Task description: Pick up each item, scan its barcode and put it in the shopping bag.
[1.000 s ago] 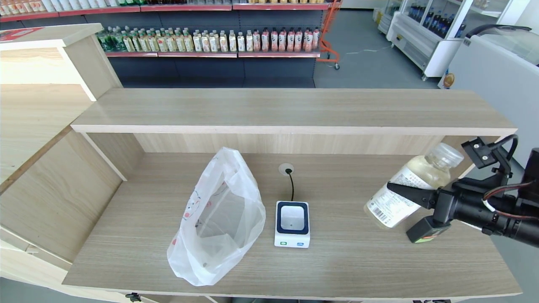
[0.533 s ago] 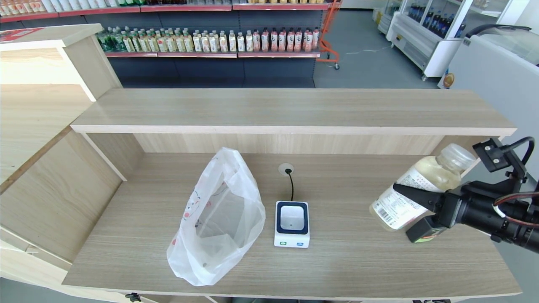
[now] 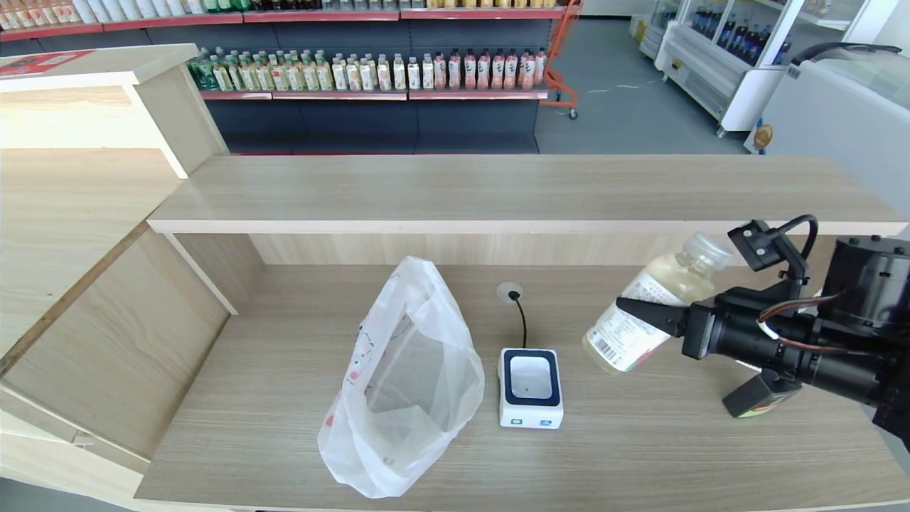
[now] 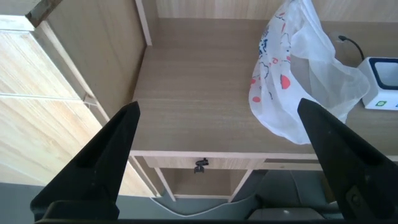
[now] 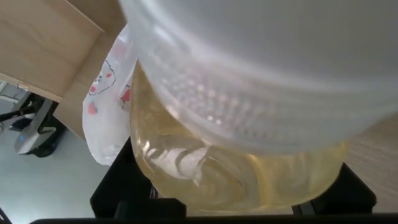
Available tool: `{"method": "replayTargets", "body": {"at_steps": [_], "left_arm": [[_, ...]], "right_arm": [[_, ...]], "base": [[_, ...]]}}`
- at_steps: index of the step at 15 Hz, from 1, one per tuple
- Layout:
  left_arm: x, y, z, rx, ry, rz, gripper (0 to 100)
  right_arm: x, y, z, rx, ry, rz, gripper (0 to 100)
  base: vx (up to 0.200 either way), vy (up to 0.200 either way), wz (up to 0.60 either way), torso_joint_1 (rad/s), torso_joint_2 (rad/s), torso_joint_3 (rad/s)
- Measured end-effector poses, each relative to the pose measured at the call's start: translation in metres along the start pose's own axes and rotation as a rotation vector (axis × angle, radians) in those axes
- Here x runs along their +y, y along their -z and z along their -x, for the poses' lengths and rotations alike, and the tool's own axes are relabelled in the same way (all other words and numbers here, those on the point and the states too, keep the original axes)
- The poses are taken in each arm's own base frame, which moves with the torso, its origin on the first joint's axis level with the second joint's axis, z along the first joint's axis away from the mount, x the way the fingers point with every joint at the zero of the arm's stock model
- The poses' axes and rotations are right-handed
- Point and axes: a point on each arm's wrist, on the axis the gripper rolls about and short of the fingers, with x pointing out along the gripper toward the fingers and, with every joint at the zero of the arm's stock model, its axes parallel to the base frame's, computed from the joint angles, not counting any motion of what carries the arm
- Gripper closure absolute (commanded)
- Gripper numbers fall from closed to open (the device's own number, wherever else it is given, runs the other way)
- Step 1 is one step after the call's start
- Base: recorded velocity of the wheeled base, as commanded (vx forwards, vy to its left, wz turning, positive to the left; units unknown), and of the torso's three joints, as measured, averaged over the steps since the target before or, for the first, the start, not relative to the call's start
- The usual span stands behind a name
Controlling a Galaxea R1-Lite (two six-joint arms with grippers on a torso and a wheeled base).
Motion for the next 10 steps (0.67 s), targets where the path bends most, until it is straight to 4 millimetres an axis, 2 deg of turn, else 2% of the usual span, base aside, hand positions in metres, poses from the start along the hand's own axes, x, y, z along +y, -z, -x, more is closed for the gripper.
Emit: {"method": "replayTargets", "body": {"at_steps": [5, 10], "left_arm": [[0.0, 0.0, 0.0, -0.001, 0.0, 0.001, 0], [0.0, 0.0, 0.0, -0.001, 0.001, 0.0, 0]], "right_arm": [[0.011, 0.012, -0.041, 0.05, -0.013, -0.07, 100], [0.009, 0.037, -0.075, 0.073, -0.038, -0.071, 100]], "base": [[0.0, 0.0, 0.0, 0.0, 0.0, 0.0], [0.0, 0.0, 0.0, 0.0, 0.0, 0.0]]}}
